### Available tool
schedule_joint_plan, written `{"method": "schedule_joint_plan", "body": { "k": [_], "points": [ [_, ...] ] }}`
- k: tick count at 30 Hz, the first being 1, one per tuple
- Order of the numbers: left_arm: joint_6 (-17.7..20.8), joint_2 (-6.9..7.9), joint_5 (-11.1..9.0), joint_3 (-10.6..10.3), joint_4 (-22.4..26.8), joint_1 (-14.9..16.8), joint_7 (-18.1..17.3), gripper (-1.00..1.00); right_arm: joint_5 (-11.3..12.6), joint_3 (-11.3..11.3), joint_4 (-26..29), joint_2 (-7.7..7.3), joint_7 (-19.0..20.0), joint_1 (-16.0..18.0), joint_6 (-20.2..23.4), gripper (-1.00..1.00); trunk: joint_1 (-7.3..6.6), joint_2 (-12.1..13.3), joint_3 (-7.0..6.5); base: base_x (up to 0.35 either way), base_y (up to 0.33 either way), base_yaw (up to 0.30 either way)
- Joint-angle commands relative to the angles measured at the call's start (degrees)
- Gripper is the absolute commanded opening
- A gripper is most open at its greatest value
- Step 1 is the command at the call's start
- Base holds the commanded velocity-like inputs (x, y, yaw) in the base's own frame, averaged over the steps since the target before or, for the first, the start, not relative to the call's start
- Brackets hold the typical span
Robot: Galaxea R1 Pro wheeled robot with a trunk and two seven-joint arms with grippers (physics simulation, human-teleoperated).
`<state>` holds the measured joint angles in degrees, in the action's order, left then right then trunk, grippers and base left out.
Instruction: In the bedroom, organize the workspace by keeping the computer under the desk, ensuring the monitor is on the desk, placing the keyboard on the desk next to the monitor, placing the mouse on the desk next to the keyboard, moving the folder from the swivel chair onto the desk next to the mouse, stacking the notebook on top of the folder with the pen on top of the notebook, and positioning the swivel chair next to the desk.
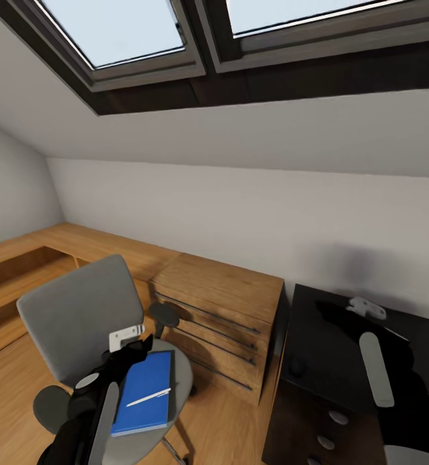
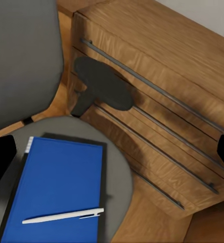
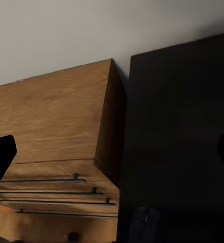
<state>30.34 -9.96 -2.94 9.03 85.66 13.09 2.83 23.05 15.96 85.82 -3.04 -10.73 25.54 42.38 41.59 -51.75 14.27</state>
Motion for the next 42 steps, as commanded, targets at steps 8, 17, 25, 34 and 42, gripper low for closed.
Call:
{"method": "schedule_joint_plan", "body": {
  "k": [8, 17, 25, 34, 42],
  "points": [
    [0.6, 0.00, -0.4, 0.1, 2.7, -1.4, 0.2, 1.00, 3.2, 0.3, 2.4, 2.17, -0.4, 0.0, 0.1, 1.00, -1.75, 3.2, -1.36, 0.000, 0.000, 0.000],
    [0.7, 0.12, -0.5, 0.1, 3.0, -1.5, 0.2, 1.00, 5.5, 0.5, 2.3, 2.26, -0.3, 0.0, 0.0, 1.00, -3.73, 6.8, -3.18, 0.000, 0.000, -0.124],
    [0.6, 0.08, -0.5, 0.1, 3.0, -1.5, 0.2, 1.00, 5.5, 0.5, 2.3, 2.32, -0.3, 0.0, -0.3, 1.00, -4.39, 8.0, -4.04, 0.000, 0.000, -0.261],
    [0.6, 0.04, -0.5, 0.1, 3.0, -1.5, 0.2, 1.00, 5.4, 0.5, 2.1, 2.32, -0.7, -0.1, -4.1, 1.00, -4.39, 8.0, -4.30, 0.000, 0.000, -0.278],
    [0.6, 0.03, -0.5, 0.0, 3.0, -1.5, 0.2, 1.00, 5.3, 1.8, 1.8, 2.33, -0.8, -0.1, -5.7, 1.00, -4.39, 8.0, -4.39, 0.000, 0.000, -0.289]
  ]
}}
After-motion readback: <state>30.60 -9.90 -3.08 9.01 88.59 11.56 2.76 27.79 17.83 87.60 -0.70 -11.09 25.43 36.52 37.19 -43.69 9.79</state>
